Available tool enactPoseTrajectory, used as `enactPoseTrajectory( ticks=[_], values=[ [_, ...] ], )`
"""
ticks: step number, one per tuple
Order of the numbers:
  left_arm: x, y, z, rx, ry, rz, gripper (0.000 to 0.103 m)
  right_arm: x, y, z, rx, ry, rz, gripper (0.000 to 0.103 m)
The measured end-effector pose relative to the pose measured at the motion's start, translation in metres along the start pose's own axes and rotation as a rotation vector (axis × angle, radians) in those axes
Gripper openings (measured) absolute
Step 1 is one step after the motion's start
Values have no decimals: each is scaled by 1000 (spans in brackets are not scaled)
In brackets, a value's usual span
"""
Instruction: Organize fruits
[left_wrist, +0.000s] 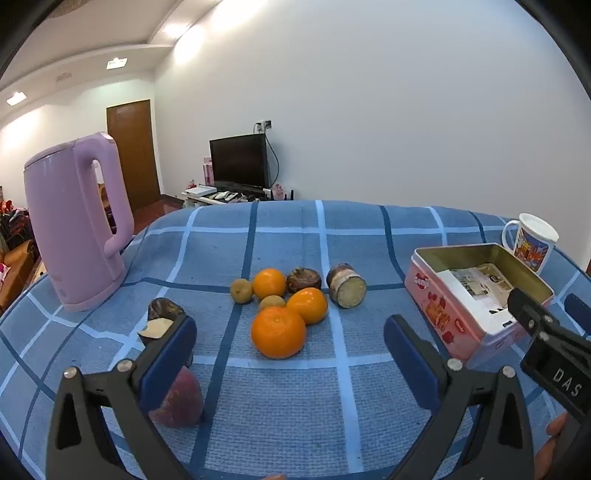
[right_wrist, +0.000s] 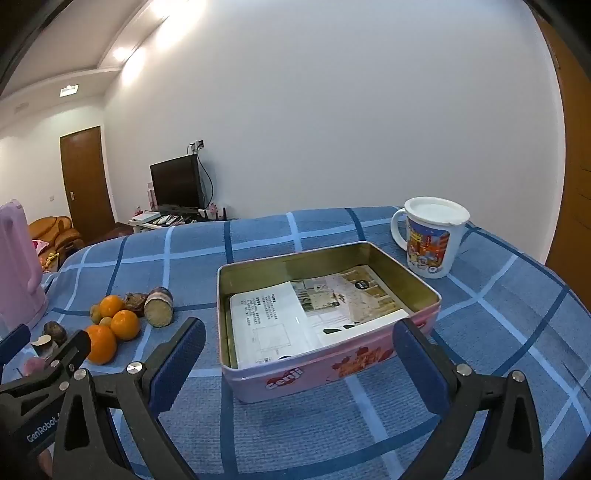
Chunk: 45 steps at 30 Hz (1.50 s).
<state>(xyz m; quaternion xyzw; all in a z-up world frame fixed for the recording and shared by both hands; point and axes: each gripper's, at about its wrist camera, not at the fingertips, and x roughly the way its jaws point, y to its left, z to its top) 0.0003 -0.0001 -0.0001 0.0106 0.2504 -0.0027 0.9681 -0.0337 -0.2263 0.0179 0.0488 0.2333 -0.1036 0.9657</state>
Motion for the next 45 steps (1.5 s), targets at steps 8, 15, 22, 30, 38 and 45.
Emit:
enactPoseTrajectory(
  ticks=[8,15,22,30,38,45],
  values=[
    [-4,-10,-1,0,-2,4,103,1,0,-2,17,7,13,102],
    [-2,-6,0,-12,2,-7,103,3,0,-2,17,14,14,102],
    [1,-2,0,-20,14,-17,103,3,0,-1,16,15,13,102],
    [1,-4,0,-18,15,-19,103,2,0,-1,15,13,13,102],
    [0,-4,0,-19,15,-19,103,2,0,-2,14,13,13,102],
    [0,-4,0,-19,14,-19,103,2,0,-1,13,13,12,102]
  ],
)
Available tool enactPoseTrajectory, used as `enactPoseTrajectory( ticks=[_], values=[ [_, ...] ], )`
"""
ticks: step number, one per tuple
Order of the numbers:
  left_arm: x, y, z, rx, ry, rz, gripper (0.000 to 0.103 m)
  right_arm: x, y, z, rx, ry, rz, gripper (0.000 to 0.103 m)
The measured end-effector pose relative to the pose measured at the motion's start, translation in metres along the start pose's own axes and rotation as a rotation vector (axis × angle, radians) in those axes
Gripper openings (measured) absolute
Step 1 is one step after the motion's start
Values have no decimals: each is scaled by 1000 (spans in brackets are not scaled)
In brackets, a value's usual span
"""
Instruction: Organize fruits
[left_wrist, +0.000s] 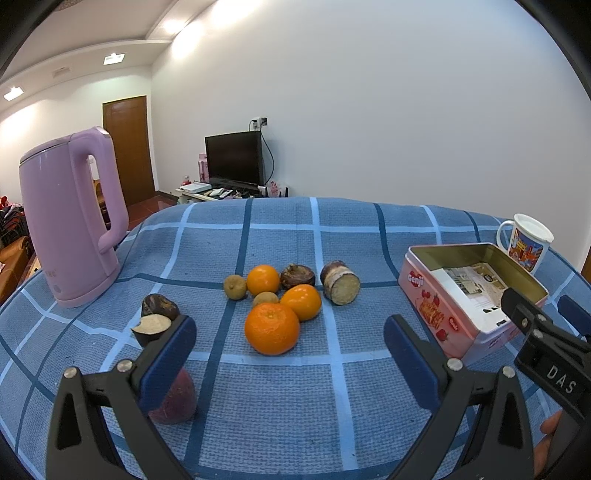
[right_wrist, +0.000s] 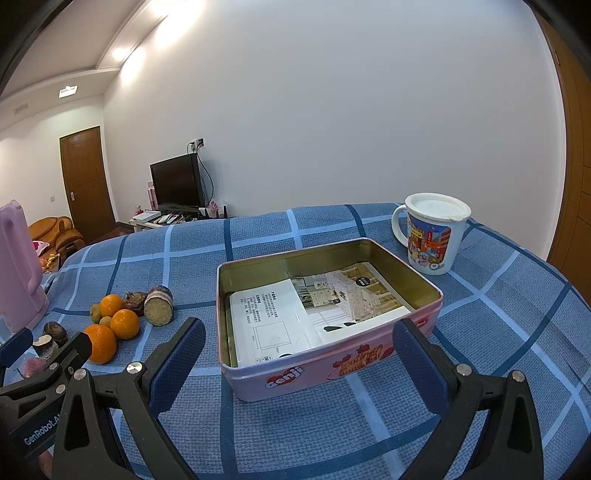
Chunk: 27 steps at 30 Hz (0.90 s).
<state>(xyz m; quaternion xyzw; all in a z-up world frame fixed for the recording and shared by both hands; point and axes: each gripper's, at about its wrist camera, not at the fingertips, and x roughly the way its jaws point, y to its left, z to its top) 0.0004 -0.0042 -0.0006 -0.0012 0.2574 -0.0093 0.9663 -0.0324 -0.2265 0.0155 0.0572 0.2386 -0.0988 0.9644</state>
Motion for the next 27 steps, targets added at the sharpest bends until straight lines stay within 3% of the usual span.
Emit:
enactPoseTrajectory(
  ticks=[27],
  values=[
    [0,-1,0,0,1,-2,103,0,0,1,-4,-2,1,102]
  ],
)
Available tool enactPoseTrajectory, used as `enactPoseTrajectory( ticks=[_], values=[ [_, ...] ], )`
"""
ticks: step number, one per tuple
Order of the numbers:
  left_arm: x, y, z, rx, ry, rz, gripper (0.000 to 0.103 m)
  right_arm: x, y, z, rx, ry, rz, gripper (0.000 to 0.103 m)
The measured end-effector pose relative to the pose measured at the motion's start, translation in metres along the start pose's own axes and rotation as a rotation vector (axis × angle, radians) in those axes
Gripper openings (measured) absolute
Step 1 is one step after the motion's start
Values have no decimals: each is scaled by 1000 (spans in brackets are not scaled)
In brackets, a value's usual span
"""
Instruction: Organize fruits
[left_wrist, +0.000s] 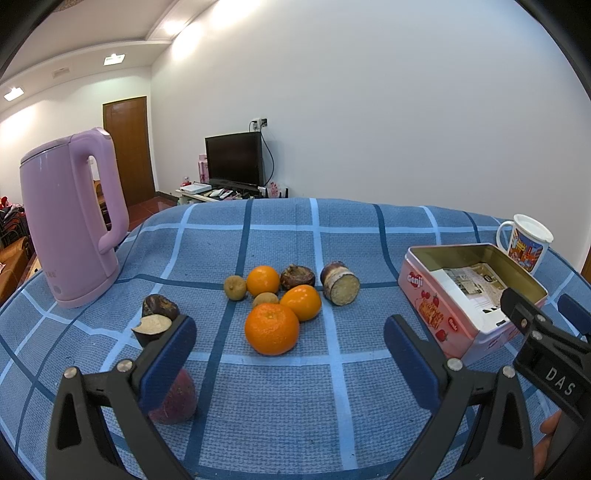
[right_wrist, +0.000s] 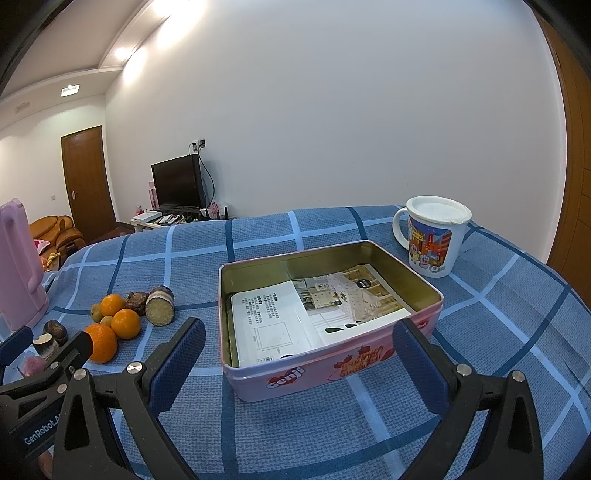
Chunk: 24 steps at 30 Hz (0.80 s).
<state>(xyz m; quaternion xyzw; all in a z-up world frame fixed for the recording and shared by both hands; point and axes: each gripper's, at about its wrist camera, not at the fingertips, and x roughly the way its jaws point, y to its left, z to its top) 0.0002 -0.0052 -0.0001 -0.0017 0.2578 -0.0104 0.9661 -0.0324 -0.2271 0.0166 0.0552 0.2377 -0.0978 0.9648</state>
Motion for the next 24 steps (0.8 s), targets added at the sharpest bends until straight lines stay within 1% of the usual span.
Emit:
enactPoseTrajectory(
  ticks=[15,17,21,24],
  values=[
    [1,8,0,-30,7,-11,103,-8,6,0,-39,-40,18,102],
    [-1,11,-1,-34,5,-1,103,-10,8,0,-50,-51,25,102],
    [-11,20,-6,-21,11,-9,103,-17,13,-1,-81,-87,58,102],
    [-25,42,-13,-35,28,-16,103,-21,19,-3,-116,-92,96,102]
  ],
)
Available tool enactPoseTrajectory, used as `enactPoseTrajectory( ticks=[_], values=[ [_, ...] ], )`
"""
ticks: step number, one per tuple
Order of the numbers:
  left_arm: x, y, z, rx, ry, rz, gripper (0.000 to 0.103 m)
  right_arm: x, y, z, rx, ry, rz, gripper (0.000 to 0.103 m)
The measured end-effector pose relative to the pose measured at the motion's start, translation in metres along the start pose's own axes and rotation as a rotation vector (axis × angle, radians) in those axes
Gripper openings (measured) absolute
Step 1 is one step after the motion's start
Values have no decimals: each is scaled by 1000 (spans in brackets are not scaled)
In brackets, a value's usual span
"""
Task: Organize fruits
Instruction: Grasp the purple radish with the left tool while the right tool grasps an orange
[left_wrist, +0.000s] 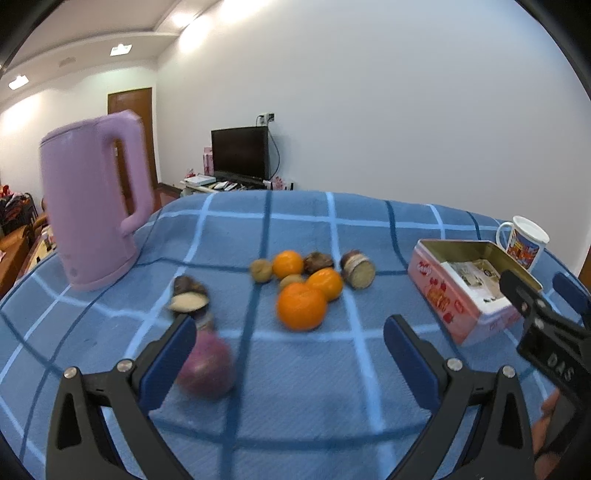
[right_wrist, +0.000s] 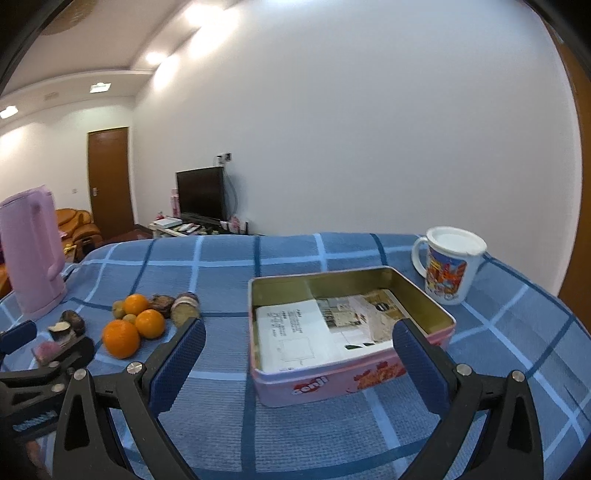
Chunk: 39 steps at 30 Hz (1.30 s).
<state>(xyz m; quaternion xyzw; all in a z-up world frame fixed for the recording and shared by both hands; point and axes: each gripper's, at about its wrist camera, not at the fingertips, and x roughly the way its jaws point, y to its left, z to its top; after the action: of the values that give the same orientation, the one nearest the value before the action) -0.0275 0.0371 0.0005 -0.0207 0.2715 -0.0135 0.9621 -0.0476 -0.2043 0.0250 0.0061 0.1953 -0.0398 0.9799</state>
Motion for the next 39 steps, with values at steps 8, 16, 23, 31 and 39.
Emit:
enactPoseTrajectory(
  ticks=[8,16,23,31,39],
  values=[
    [-26,69,-24,-22,56,51,103,7,36,1,-78,122,229,102],
    [-21,109,-33,-167,114,7,101,31,96,2,-109,264,412,89],
    [-5,84,-24,-101,142,-32,99,73,118,2,-62,375,441,84],
    [31,69,-15,-80,229,-36,90,119,140,-7,8,540,501,69],
    [60,62,-12,-99,321,-49,54,126,160,-7,-120,521,471,52]
  ],
)
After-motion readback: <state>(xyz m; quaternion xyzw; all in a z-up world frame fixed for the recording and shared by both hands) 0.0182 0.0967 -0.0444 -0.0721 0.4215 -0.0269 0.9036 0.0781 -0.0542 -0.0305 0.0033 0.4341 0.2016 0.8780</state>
